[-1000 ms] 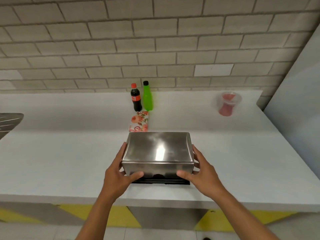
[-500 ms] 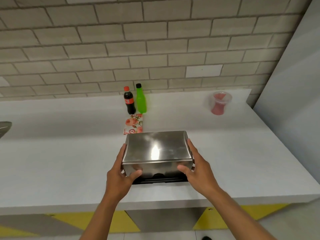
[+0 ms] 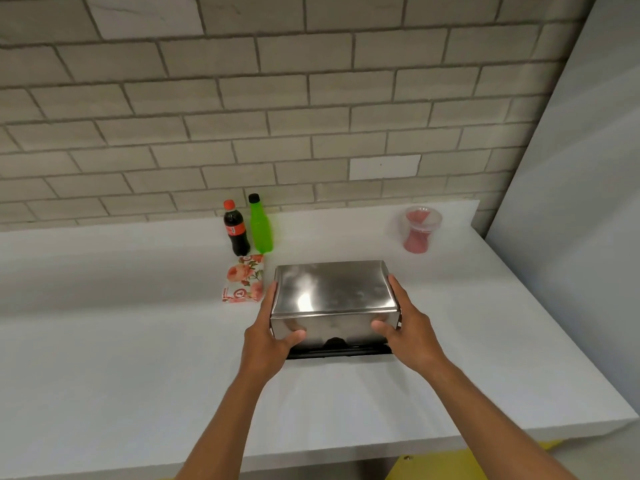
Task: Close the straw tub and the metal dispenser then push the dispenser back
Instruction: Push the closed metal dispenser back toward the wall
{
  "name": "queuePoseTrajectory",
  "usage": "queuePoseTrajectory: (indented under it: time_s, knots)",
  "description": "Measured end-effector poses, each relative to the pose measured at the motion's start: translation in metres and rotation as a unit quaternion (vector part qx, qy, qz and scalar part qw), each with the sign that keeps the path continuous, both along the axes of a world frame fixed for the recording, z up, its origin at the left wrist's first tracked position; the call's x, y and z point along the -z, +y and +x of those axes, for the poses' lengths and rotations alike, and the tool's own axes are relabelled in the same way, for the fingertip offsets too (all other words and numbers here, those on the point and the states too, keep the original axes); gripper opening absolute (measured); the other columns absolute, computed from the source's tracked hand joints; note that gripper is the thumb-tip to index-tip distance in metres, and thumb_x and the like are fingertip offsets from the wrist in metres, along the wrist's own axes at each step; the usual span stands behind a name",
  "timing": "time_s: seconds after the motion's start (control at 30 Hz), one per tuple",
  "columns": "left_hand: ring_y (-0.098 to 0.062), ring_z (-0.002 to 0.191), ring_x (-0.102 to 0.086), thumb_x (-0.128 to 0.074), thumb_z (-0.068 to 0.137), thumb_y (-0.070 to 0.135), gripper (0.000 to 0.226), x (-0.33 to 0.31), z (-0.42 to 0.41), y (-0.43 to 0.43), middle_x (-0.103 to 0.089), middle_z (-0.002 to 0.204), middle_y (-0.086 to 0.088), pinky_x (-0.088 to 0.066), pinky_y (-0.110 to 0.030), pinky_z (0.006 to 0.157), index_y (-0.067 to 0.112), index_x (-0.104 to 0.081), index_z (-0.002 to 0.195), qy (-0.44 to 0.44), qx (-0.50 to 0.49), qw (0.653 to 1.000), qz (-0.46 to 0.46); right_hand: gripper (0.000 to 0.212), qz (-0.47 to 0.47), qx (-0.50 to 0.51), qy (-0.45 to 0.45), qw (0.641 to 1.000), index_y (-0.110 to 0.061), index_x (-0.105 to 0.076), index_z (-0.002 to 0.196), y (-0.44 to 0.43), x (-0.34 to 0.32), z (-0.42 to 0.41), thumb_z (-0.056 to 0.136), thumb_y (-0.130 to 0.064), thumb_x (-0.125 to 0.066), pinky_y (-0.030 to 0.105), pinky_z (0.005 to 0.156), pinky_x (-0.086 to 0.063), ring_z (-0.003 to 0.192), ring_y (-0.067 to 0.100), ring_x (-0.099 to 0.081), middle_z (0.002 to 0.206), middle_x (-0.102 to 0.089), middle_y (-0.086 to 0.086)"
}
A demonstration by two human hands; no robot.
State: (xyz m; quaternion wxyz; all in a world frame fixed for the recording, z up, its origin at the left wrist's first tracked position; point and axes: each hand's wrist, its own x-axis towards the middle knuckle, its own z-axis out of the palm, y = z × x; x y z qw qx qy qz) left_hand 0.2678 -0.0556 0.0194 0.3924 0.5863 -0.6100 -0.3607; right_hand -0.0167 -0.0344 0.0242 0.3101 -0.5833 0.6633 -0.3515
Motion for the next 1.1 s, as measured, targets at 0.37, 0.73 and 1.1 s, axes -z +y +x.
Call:
queuePoseTrajectory:
  time_s: [0.37, 0.73, 1.1]
  knots:
    - [0.018, 0.127, -0.029, -0.092, 0.077, 0.007, 0.111, 0.002, -0.049, -0.086, -0.03, 0.146, 0.039, -0.032, 0.011, 0.088, 0.028, -0.027, 0.164, -0.019, -0.005, 0.999, -0.041, 0.102, -0.005, -0.042, -0.018, 0.999, -0.057, -0.011, 0.162, -0.095, 0.002, -0.052, 0.096, -0.017, -0.077, 0.051, 0.104, -0.056, 0.11, 0.02, -0.062, 0.148, -0.037, -0.031]
    - [-0.007, 0.122, -0.056, -0.094, 0.076, 0.013, 0.113, 0.004, -0.076, -0.152, -0.057, 0.146, 0.011, -0.045, -0.001, 0.089, 0.032, -0.026, 0.164, -0.05, -0.049, 0.997, -0.04, 0.104, -0.009, -0.055, 0.002, 0.998, -0.048, -0.01, 0.167, -0.18, 0.007, -0.079, 0.095, -0.014, -0.078, 0.043, 0.095, -0.061, 0.108, 0.018, -0.069, 0.124, -0.068, -0.012]
    - [-0.033, 0.105, -0.068, -0.091, 0.076, 0.012, 0.114, -0.003, -0.09, -0.209, -0.068, 0.132, -0.003, -0.053, -0.026, 0.073, 0.043, -0.023, 0.163, -0.049, -0.065, 0.997, -0.005, 0.107, 0.002, -0.046, 0.015, 0.999, -0.046, -0.01, 0.166, -0.242, 0.012, -0.084, 0.092, -0.008, -0.076, 0.033, 0.092, -0.057, 0.088, 0.013, -0.066, 0.098, -0.069, 0.0]
